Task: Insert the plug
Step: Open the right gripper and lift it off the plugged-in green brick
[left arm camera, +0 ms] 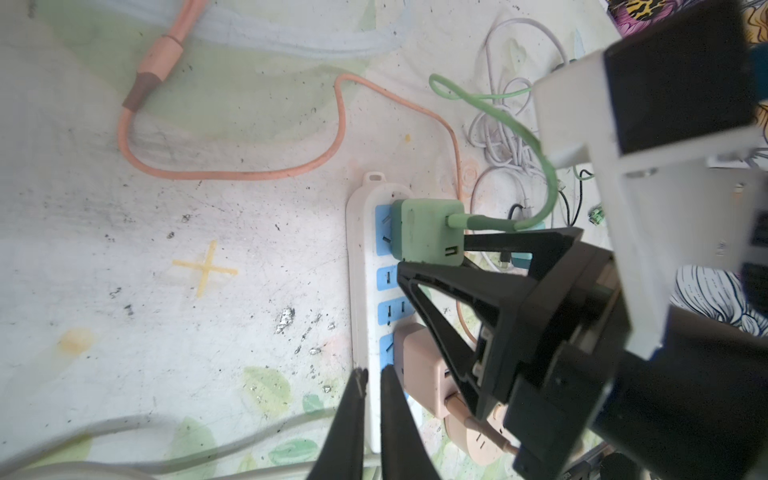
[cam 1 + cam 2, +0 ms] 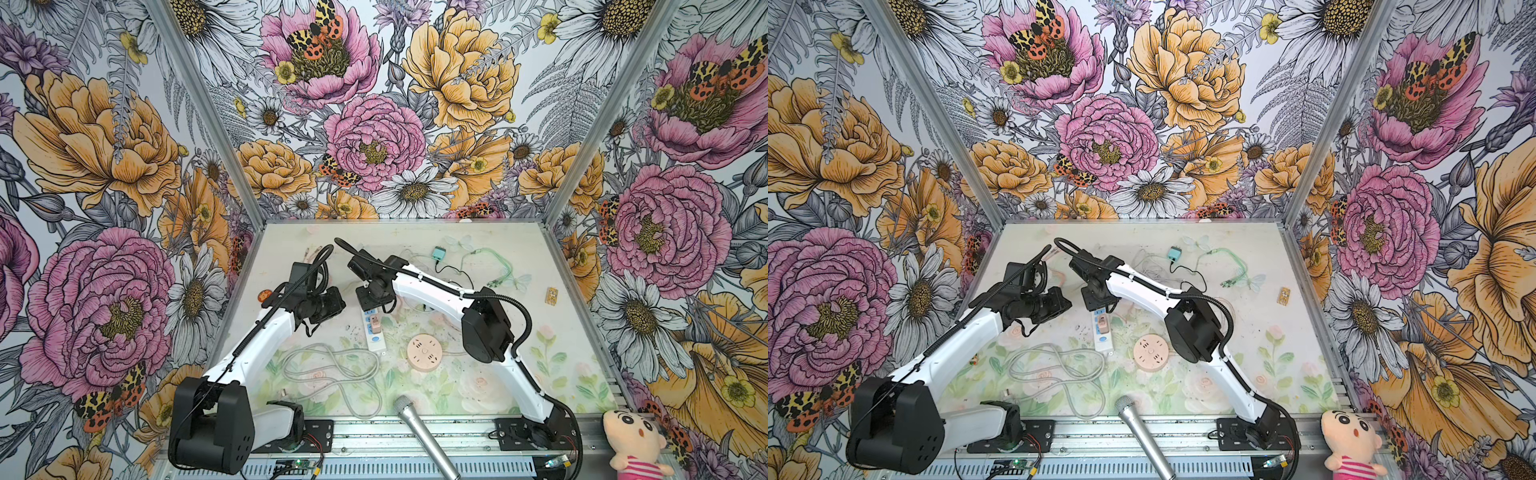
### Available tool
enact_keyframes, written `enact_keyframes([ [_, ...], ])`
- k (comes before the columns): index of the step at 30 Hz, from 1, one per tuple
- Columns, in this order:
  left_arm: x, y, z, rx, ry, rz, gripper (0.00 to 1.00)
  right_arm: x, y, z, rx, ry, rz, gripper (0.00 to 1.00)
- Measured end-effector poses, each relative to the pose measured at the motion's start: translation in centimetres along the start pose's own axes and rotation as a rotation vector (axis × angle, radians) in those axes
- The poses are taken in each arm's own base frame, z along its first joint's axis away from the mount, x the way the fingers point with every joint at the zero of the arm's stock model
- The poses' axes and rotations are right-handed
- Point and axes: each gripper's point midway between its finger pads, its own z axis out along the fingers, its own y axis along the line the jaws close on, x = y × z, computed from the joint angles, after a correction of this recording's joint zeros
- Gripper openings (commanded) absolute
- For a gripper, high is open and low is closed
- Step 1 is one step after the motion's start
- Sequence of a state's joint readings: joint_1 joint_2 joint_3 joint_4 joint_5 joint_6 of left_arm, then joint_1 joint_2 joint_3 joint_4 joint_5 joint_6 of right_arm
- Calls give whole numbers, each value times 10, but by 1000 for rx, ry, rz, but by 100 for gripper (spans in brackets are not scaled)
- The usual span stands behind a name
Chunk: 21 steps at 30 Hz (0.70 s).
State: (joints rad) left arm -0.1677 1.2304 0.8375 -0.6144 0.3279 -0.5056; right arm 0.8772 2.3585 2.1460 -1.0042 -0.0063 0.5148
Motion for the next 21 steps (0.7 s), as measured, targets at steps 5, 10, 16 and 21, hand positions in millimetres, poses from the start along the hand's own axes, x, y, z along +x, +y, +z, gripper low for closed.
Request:
enact_keyframes([
  [5, 1, 0, -7, -4, -12, 3, 12, 8, -12, -10, -13, 28, -12, 54],
  [10, 2, 1, -13, -14, -22, 3, 12, 4, -17, -31, -55, 11, -39, 54],
  [16, 1, 4, -19, -22, -33, -8, 13, -2, -4, -61, -157, -18, -99, 55],
  [21, 1, 5, -23, -29, -32, -12, 14, 7, 1, -79, -209, -16, -135, 55],
])
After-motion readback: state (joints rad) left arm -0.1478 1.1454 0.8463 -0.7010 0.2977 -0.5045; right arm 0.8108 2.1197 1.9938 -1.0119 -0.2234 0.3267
